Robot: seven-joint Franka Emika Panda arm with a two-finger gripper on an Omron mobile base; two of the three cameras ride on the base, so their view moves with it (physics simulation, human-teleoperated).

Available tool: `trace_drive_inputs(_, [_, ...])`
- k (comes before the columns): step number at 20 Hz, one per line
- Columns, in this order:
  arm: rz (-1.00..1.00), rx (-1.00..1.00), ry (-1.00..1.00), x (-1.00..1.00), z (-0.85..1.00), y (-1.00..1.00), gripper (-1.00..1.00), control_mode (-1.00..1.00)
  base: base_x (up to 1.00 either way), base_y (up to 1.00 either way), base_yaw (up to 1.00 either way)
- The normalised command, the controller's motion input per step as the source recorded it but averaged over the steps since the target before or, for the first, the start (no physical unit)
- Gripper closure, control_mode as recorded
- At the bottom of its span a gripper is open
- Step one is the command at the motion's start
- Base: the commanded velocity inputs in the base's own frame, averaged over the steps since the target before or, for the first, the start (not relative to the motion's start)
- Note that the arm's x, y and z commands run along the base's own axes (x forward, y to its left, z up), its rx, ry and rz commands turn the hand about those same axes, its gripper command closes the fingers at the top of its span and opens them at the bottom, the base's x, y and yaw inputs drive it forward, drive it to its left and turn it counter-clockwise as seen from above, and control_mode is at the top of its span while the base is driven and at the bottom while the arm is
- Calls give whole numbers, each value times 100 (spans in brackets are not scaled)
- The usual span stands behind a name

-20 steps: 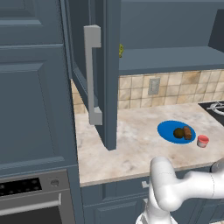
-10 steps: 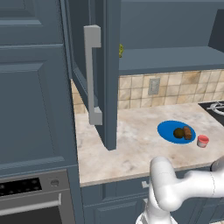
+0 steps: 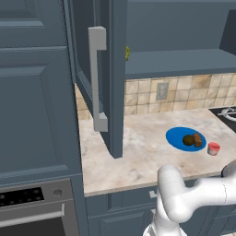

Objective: Pick the avocado and bread from the counter and place them on the plate. Then pick the jam from the cabinet and place it next to the plate. Lastly close the cabinet door.

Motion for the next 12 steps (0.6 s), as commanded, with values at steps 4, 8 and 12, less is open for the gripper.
trace_drive_inputs(4, [7, 0, -4, -4, 42, 0, -100, -100, 0, 0, 0])
trace_drive_inputs(8, [5, -3, -7, -27, 41, 14, -100, -100, 0, 0, 0])
trace_drive_inputs(12, [0, -19, -6, -40, 22, 78, -100, -100, 0, 0, 0])
